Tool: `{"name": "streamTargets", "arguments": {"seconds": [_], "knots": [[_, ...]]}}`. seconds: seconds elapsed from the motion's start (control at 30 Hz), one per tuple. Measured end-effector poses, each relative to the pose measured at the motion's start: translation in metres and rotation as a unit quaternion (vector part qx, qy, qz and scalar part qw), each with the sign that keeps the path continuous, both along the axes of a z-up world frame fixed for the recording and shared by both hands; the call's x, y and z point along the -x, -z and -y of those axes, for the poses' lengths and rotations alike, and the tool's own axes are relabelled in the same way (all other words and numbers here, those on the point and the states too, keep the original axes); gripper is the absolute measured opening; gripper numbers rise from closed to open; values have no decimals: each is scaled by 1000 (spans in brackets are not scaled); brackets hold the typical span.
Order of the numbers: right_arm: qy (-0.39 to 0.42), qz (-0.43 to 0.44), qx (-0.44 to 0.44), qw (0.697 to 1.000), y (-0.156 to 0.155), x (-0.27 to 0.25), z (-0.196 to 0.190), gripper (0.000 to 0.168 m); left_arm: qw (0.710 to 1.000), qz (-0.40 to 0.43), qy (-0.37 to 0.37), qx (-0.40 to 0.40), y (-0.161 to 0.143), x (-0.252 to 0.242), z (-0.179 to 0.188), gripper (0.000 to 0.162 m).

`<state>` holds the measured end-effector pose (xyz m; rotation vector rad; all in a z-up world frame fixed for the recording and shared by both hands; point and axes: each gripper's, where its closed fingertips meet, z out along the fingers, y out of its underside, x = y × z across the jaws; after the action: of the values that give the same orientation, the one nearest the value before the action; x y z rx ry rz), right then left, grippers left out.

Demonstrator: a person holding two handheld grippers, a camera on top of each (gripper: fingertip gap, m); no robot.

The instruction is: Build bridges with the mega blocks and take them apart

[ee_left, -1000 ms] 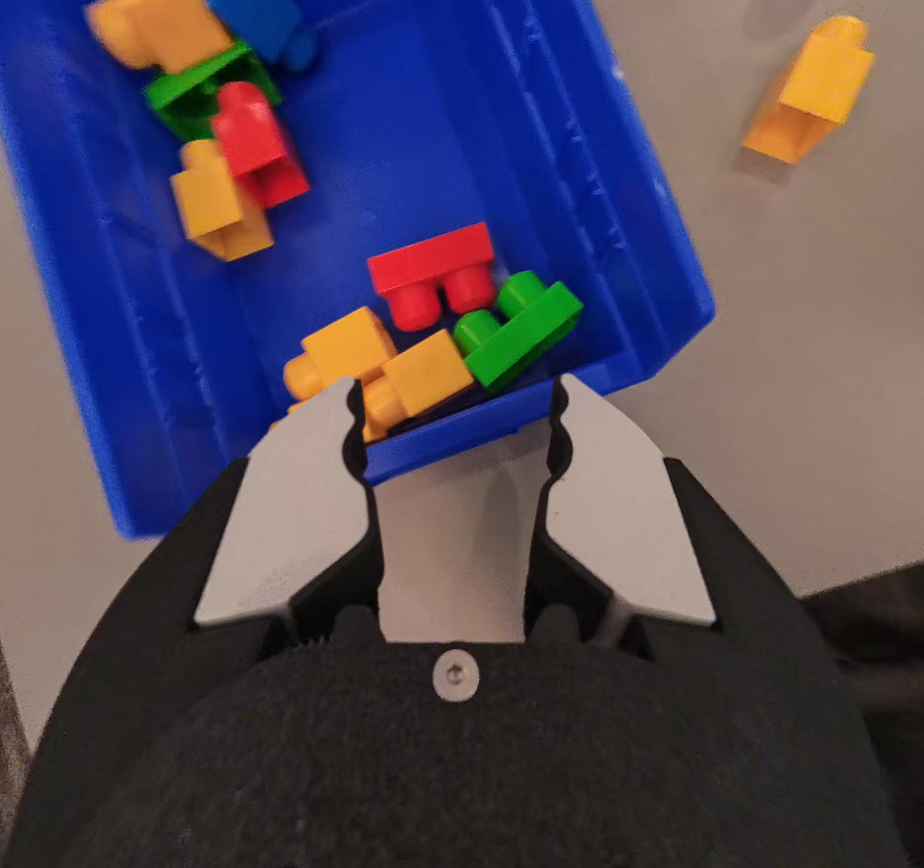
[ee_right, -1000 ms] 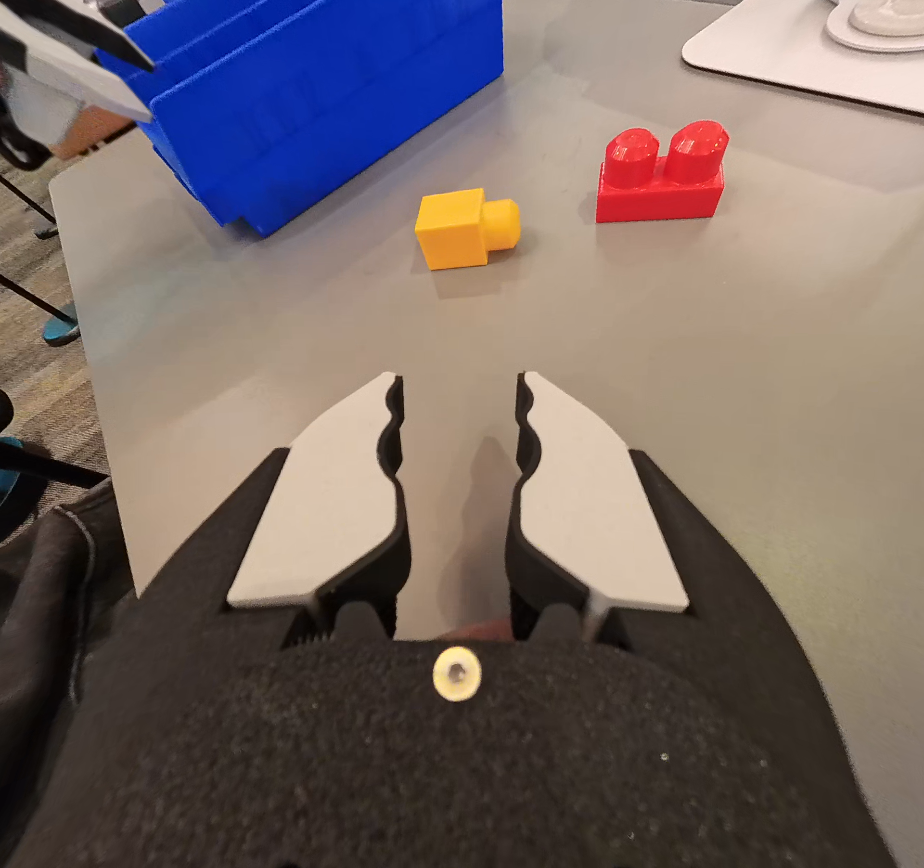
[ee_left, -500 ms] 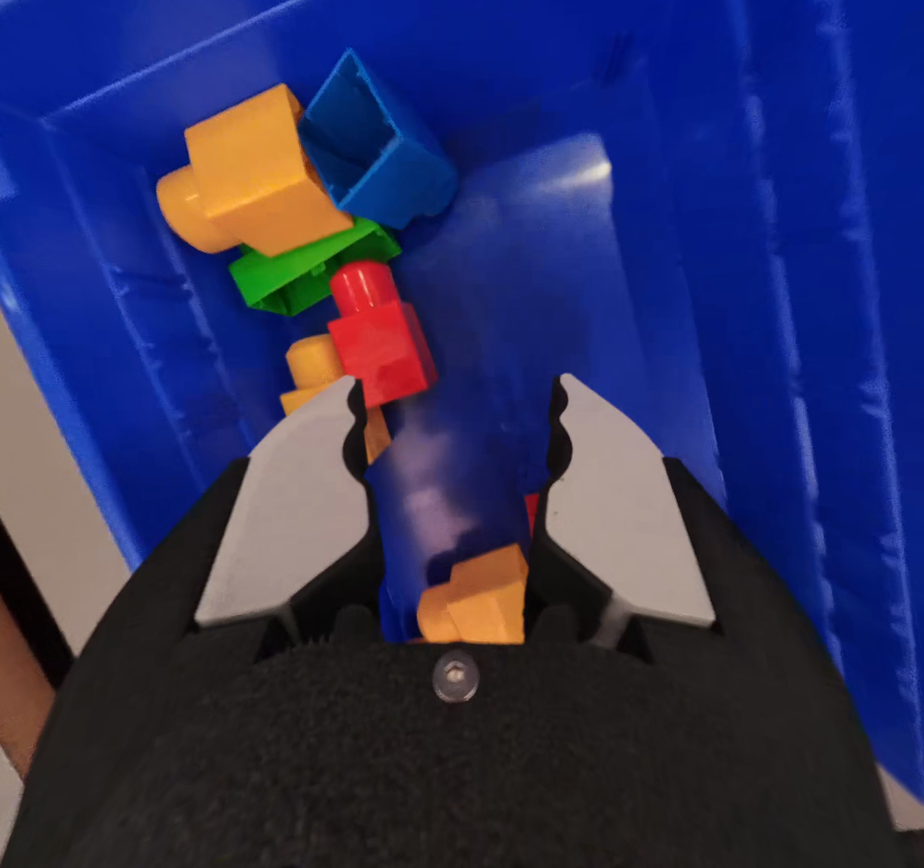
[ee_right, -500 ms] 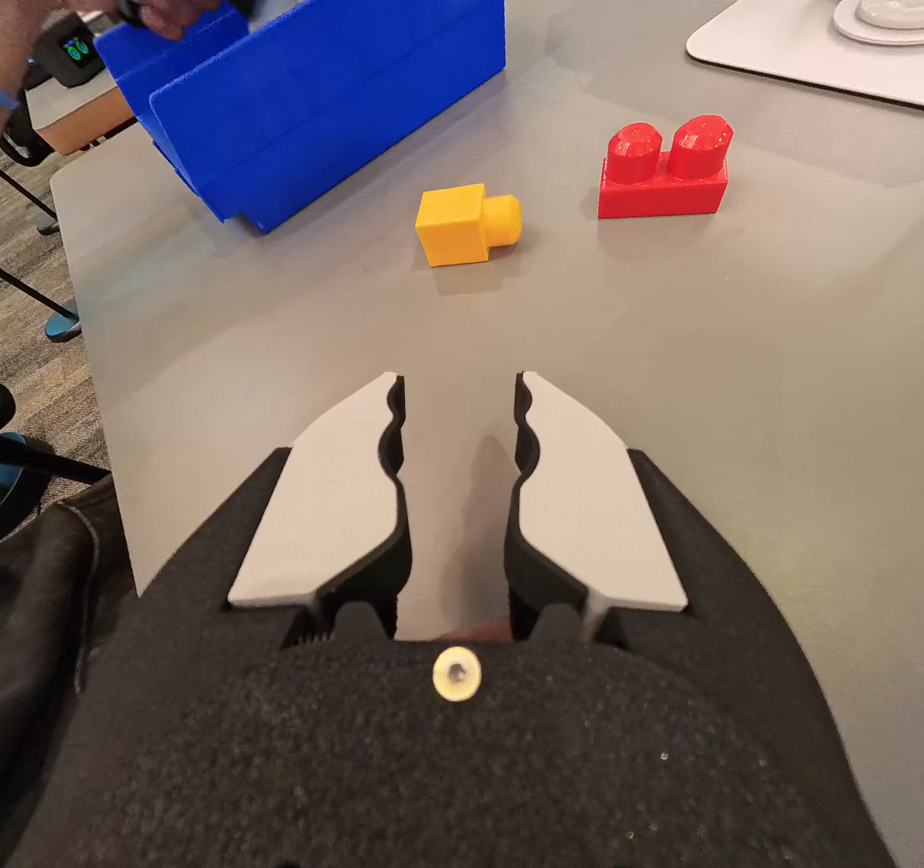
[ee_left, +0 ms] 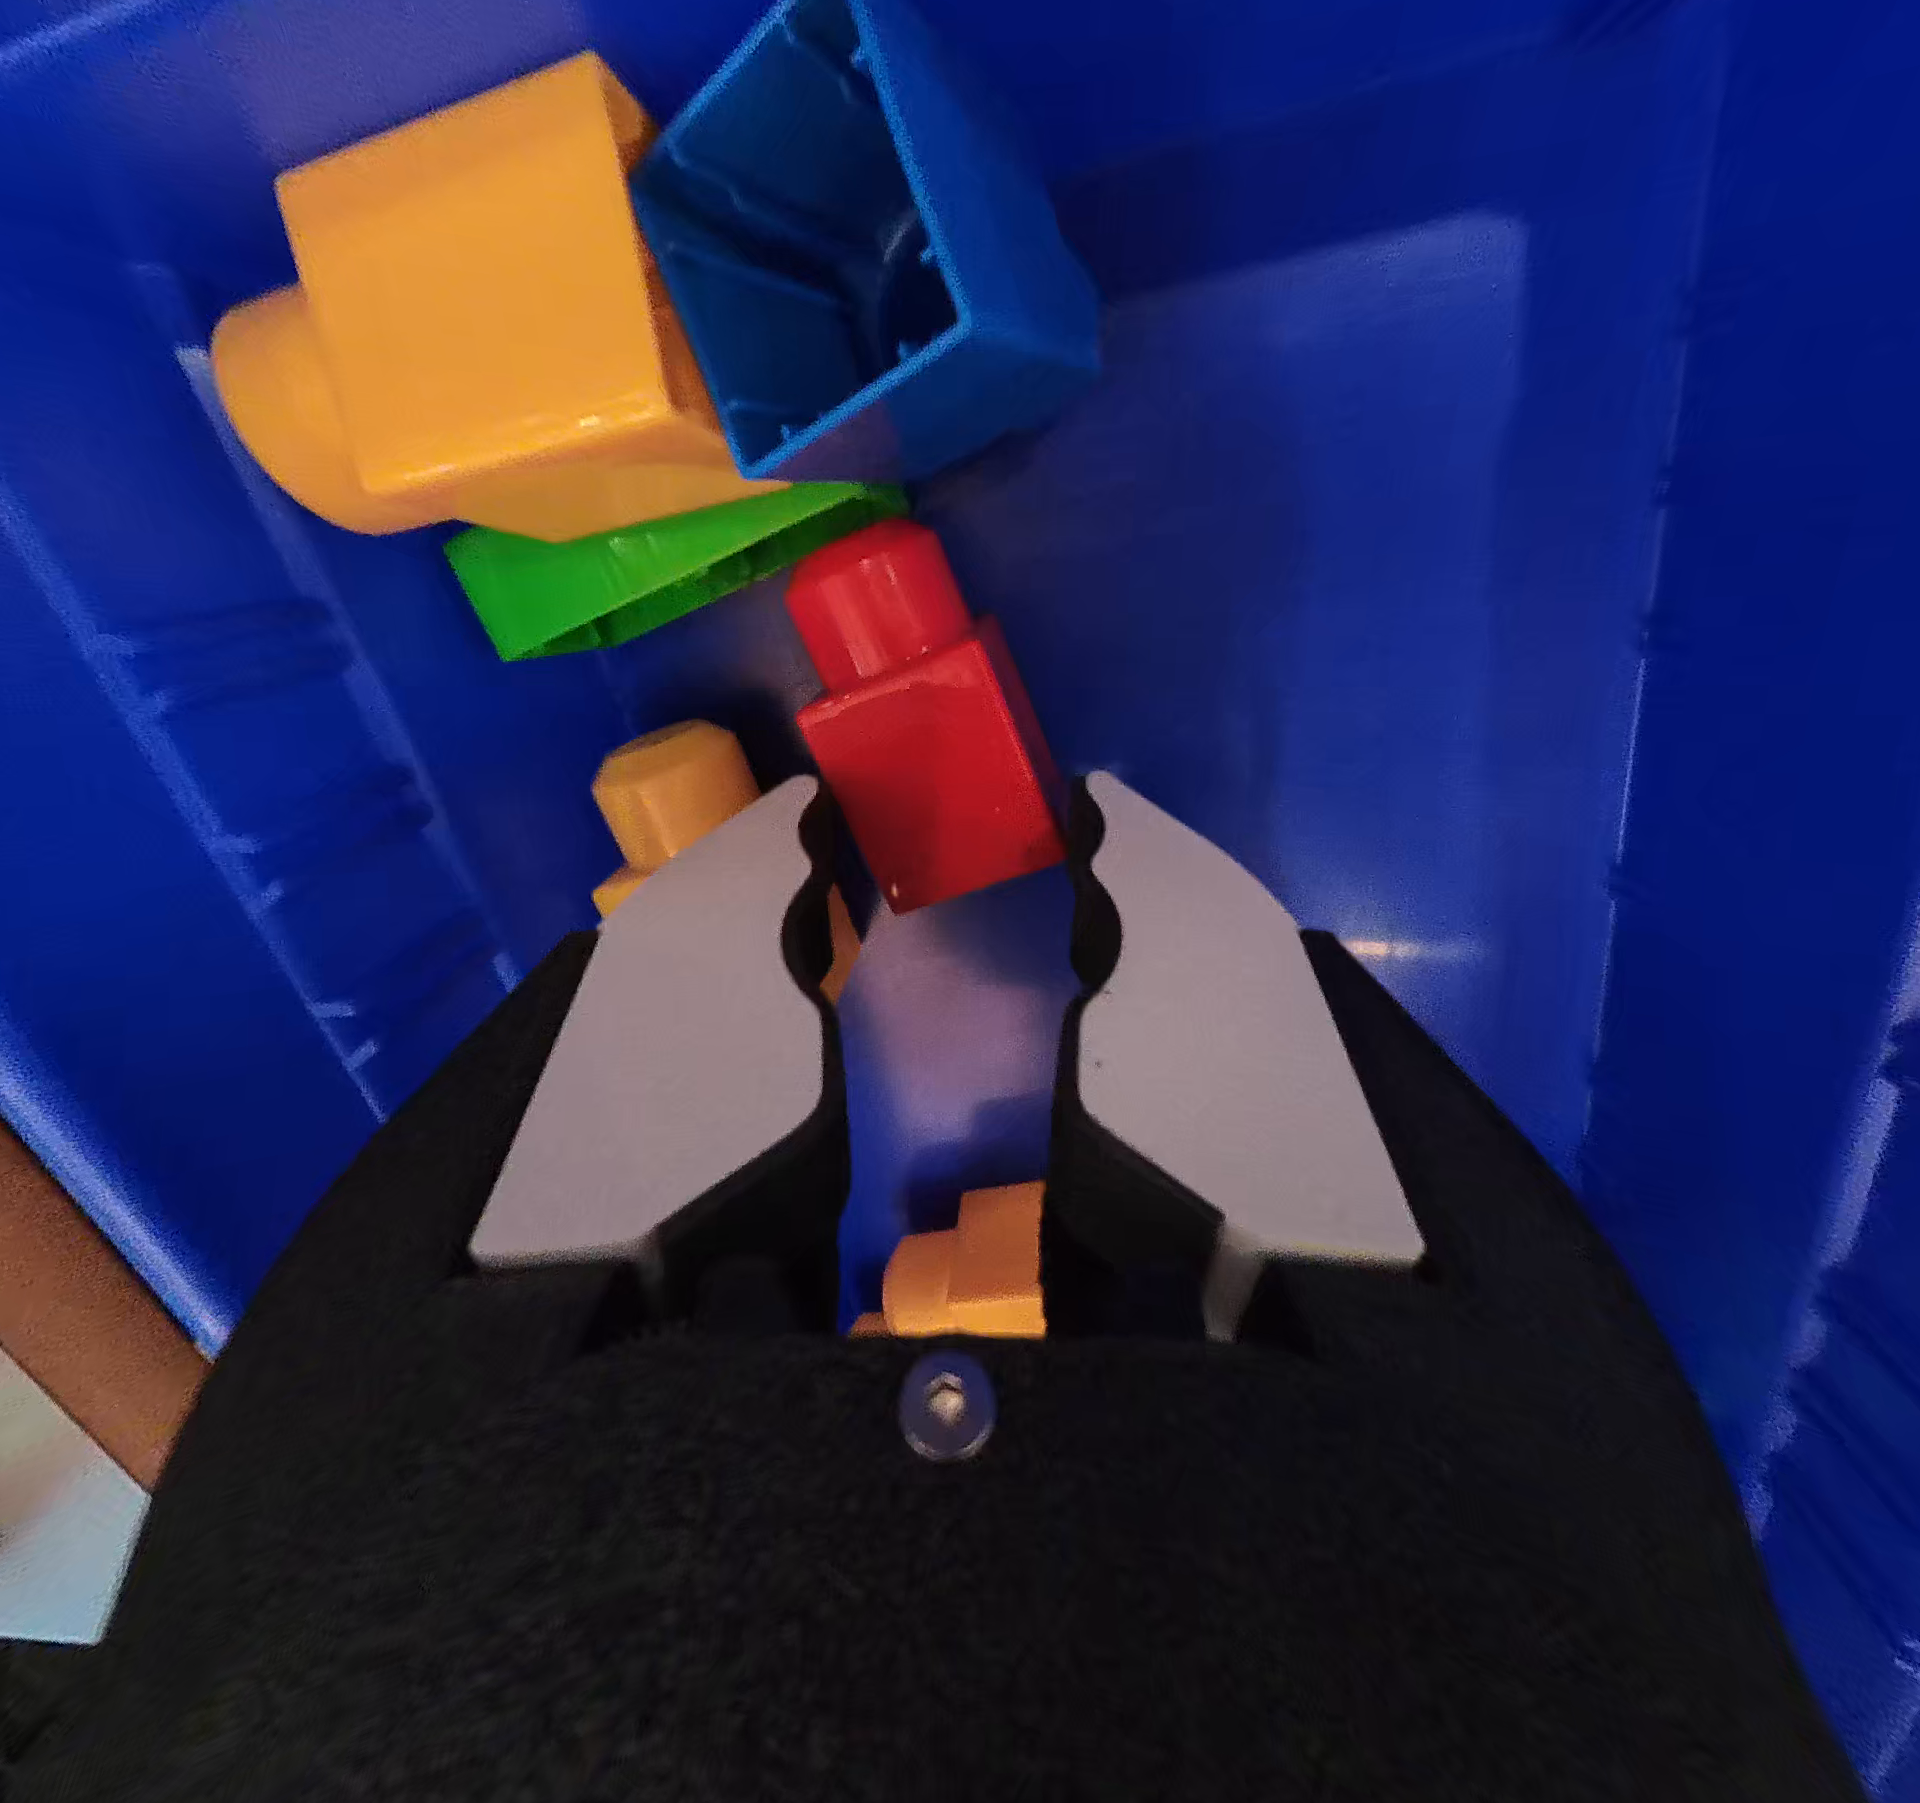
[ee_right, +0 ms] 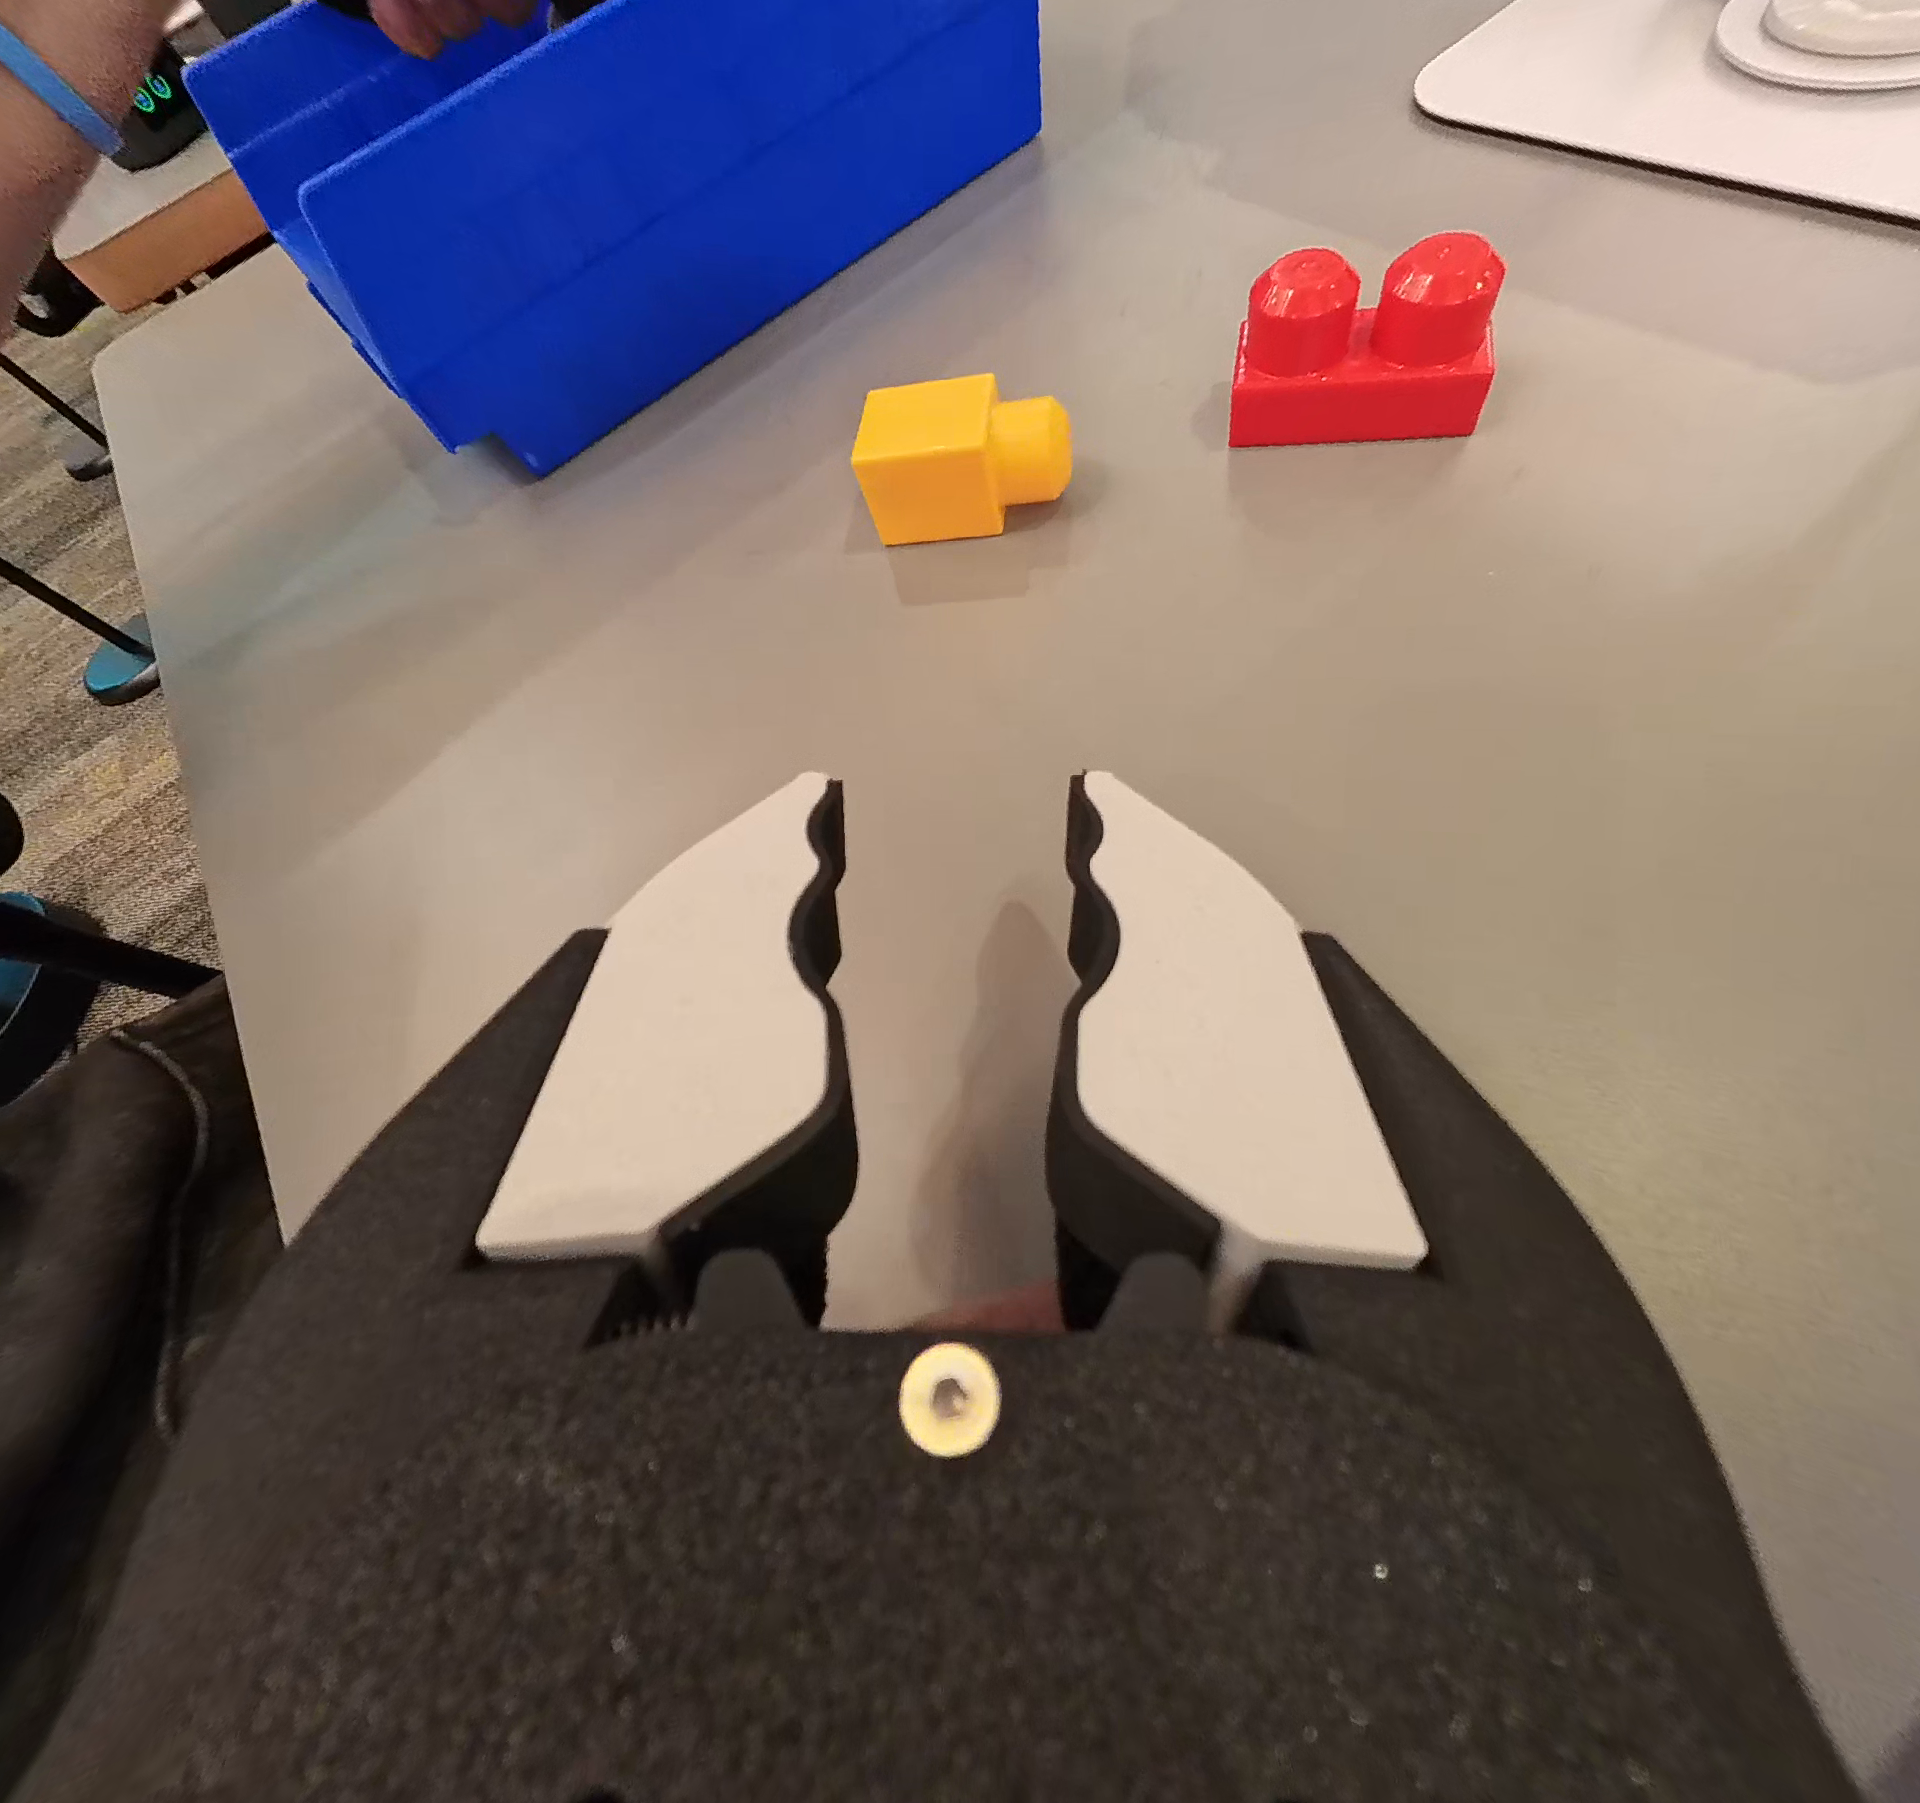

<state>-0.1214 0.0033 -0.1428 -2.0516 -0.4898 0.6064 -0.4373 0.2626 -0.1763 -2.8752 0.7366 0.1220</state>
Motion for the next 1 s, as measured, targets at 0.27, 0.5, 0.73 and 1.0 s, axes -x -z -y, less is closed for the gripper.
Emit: {"name": "streamTargets", "arguments": {"seconds": [0.27,0.5,0.73,1.0], "knots": [[4,1,-8,1000,-5,-2,1,40,994,75,48,-60,-50,-18,14,40],[14,1,-9,1000,-5,-6,-2,40,940,164,239,-179,-165,-100,121,40],[12,7,-10,1000,-4,-4,0,40,927,55,350,-122,-97,-169,153,40],[13,12,-11,1000,-3,-4,1,40,920,36,388,30,-21,-202,124,40]]}}
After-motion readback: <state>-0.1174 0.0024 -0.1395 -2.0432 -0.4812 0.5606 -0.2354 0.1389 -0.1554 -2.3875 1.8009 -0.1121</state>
